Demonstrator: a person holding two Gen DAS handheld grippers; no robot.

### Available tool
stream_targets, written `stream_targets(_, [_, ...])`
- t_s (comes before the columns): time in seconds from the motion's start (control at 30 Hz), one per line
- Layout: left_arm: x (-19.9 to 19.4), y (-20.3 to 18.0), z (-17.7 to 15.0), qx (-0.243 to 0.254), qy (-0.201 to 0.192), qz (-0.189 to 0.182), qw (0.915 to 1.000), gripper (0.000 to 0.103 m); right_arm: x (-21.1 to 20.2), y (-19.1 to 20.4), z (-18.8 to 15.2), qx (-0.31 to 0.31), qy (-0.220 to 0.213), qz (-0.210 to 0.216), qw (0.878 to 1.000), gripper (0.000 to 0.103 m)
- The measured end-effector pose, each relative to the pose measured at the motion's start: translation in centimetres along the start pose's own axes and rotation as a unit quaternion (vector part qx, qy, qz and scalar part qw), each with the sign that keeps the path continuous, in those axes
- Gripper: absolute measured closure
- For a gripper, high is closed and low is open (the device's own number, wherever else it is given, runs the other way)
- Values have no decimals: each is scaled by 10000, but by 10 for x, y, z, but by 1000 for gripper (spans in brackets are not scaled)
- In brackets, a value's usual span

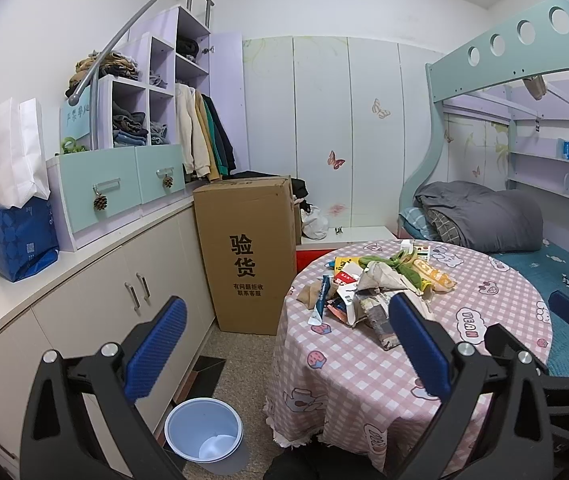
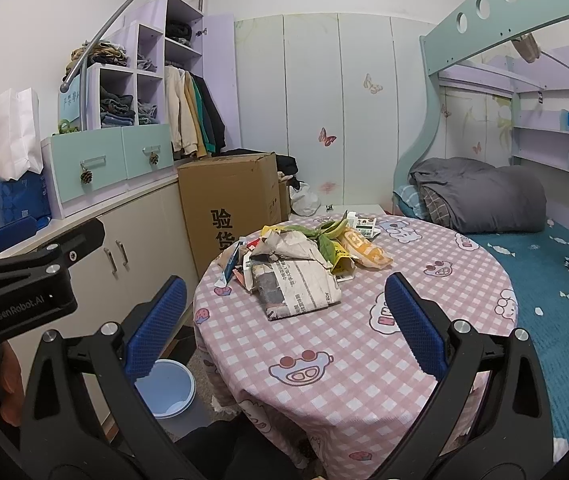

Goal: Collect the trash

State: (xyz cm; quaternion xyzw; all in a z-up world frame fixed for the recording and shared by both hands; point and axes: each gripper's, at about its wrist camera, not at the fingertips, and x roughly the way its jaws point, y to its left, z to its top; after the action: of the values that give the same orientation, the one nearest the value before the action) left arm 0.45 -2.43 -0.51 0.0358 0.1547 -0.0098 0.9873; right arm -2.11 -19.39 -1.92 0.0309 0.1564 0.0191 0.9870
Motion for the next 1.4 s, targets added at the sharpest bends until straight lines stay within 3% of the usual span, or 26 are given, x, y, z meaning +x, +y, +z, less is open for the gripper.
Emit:
stream_targets(0.57, [3, -2, -5, 15, 57, 8, 10000, 4, 5, -7, 1, 167, 111, -7, 9998, 6])
stream_targets(0.87, [18, -6, -9, 33, 243, -20, 9997, 4, 25, -18, -5, 424, 372, 219, 9982, 6])
stream_targets(1.07, [39, -12, -14, 83, 489, -46, 9988, 4, 53, -25, -15, 639, 810, 371, 9940, 6])
stream_targets(1.4, [105, -25, -32, 32, 1316, -278, 9909, 4, 106, -50, -29, 851, 1473, 96, 9854, 6])
